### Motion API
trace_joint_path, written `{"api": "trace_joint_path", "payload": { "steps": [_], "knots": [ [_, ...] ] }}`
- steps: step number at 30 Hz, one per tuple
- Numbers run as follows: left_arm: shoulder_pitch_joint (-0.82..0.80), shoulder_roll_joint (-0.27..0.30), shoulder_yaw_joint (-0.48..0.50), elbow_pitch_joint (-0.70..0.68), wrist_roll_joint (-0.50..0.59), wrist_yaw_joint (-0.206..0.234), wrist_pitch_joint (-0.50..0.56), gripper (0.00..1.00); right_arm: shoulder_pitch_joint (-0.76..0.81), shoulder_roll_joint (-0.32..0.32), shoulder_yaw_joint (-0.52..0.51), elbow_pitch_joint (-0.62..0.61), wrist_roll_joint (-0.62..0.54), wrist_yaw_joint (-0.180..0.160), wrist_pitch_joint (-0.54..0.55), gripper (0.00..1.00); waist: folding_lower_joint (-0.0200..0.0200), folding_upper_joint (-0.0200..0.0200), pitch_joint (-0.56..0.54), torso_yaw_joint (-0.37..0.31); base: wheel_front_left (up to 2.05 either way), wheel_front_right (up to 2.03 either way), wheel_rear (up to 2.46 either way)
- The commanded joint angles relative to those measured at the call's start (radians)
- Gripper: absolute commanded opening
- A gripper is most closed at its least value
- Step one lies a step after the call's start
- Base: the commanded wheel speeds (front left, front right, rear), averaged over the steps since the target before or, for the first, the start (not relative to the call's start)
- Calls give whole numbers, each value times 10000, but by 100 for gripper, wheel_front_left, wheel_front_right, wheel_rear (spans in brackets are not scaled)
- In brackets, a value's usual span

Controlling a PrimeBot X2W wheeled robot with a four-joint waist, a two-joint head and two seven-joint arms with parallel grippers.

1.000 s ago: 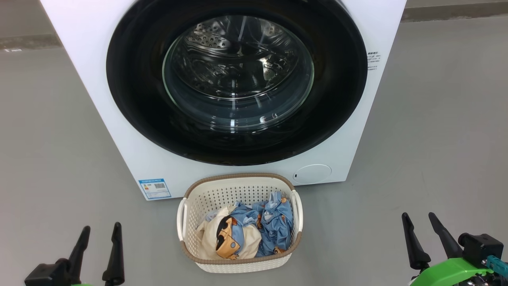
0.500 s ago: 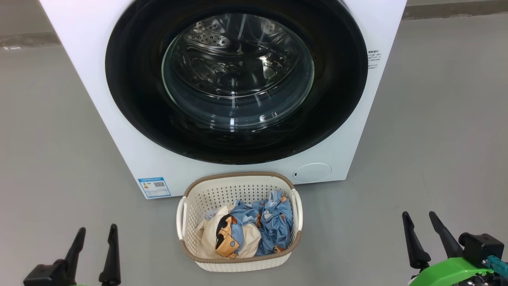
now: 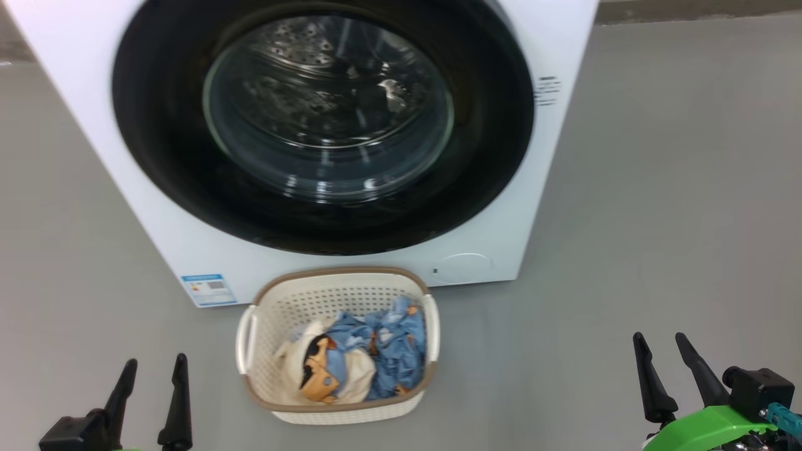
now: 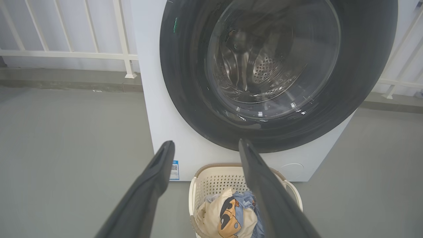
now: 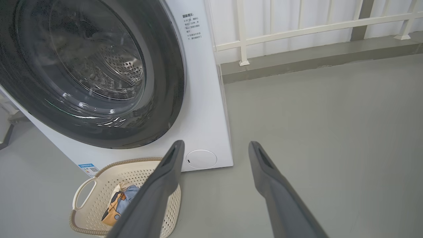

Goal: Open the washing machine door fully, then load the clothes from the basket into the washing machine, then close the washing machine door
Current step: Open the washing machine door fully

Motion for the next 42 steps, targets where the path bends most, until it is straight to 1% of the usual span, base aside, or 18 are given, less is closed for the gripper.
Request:
{"api": "trace_joint_path", "payload": {
  "steps": [1,14,17,20,27,34,35,36,37,38,40,42],
  "knots": [
    [-382,185,332,-220,23,-16,-103,100,-64,-101,190,-273,-126,16,-124,100,0,0,47,8,123,123,-246],
    [-396,162,343,-190,-33,-16,-103,100,-117,60,214,-273,-149,16,-124,100,0,0,54,-147,123,123,-246],
    [-422,53,454,-213,-392,-16,-103,100,-100,80,194,-289,-124,16,-124,100,0,0,60,-199,113,113,-225],
    [-406,87,439,-184,-524,-16,-103,100,-95,93,156,-279,-121,16,-124,100,0,0,44,-221,89,89,-178],
    [-377,120,285,-198,-534,-16,-103,100,-71,96,126,-263,-111,16,-124,100,0,0,-10,-198,55,55,-111],
    [-295,42,241,-276,-494,-16,-103,100,-156,149,318,-275,-15,16,-124,100,0,0,18,-137,8,8,-16],
    [-296,31,235,-277,-503,-16,-103,100,-195,163,382,-269,65,16,-124,84,0,0,35,-127,0,0,0],
    [-297,18,233,-283,-520,-16,-103,100,-257,175,440,-272,163,16,-124,45,0,0,60,-117,0,0,0],
    [-300,5,231,-298,-532,-16,-103,100,-341,185,496,-299,262,16,-124,14,0,0,82,-108,0,0,0],
    [-299,-8,226,-313,-542,-16,-103,100,-444,192,569,-346,358,16,-124,0,0,0,103,-100,0,0,0],
    [-287,-45,217,-339,-562,-16,-103,100,-719,258,656,-524,691,16,-124,0,0,0,149,-90,0,0,0],
    [-274,-81,200,-355,-578,-16,-103,100,-1073,406,632,-842,1285,16,-124,0,0,0,197,-83,0,0,0]
  ]
}}
